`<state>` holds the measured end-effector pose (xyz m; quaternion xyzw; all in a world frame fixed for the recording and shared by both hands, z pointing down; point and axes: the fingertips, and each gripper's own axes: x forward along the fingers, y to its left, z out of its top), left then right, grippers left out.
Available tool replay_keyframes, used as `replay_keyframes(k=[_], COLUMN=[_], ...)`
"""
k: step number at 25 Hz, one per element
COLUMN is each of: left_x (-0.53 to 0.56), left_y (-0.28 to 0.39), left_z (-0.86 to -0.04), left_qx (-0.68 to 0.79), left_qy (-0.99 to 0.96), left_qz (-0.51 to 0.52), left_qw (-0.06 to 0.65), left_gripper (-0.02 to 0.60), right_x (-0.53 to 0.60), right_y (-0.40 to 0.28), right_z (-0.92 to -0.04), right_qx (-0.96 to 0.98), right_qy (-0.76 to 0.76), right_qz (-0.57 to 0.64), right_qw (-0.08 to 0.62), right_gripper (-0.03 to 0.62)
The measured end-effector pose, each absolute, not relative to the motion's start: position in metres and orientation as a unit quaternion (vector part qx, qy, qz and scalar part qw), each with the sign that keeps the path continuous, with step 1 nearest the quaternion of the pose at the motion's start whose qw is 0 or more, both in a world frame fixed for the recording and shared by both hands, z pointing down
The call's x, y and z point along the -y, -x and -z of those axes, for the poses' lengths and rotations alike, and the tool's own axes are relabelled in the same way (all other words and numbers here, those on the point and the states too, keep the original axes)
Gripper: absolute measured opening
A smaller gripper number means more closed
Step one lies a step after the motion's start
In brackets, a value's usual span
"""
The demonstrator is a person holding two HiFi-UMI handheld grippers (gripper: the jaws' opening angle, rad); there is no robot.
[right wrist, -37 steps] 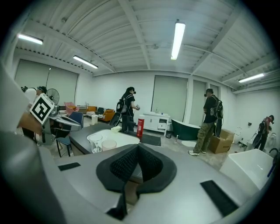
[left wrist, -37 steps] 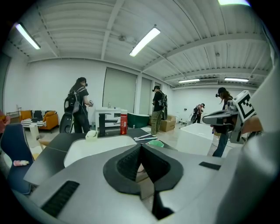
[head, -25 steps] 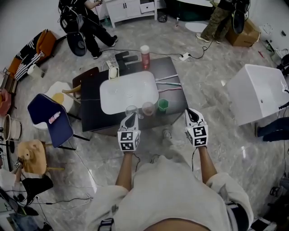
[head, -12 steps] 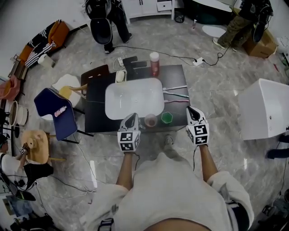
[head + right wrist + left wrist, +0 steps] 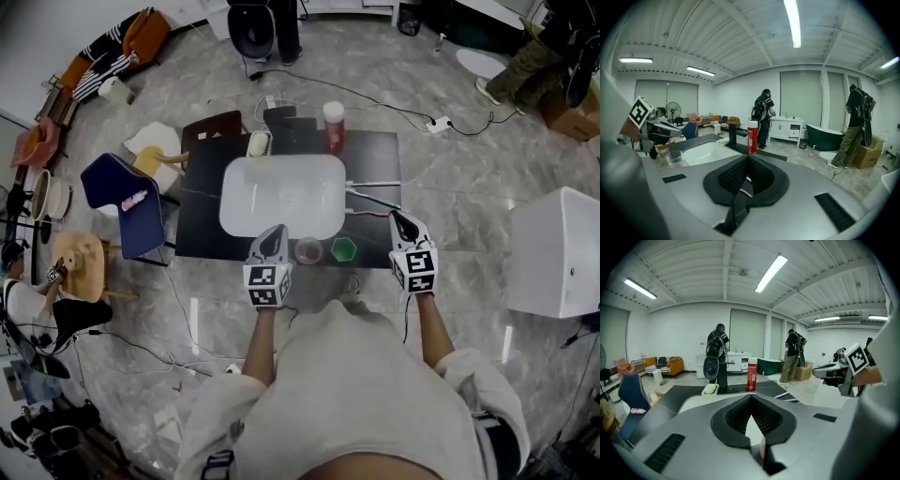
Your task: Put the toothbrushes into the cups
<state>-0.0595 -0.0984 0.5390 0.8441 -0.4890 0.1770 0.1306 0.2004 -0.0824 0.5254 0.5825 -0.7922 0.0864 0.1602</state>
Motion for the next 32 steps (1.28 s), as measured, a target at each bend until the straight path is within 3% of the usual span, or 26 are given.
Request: replay_keyframes(k=[23, 32], left_x=[0.104, 0.105], left_y=[0.041, 0.039], left_z=[-0.582, -0.594], left_qx=[0.455, 0.444], left_qy=[-0.852, -0.855], left_qz=[-0.196, -0.197], left_qw=[0.168, 0.18], left_gripper=[0.026, 0.026], right_x=[0.083, 0.081], right_y=[-0.188, -0.172], right_z=[-0.586, -0.608], right_qx=[0.781, 0.797], right_qy=[-0.575, -0.525], right_qz=[-0.15, -0.118], right_qw=[0.191, 0.275], right_gripper=[0.014, 0.014])
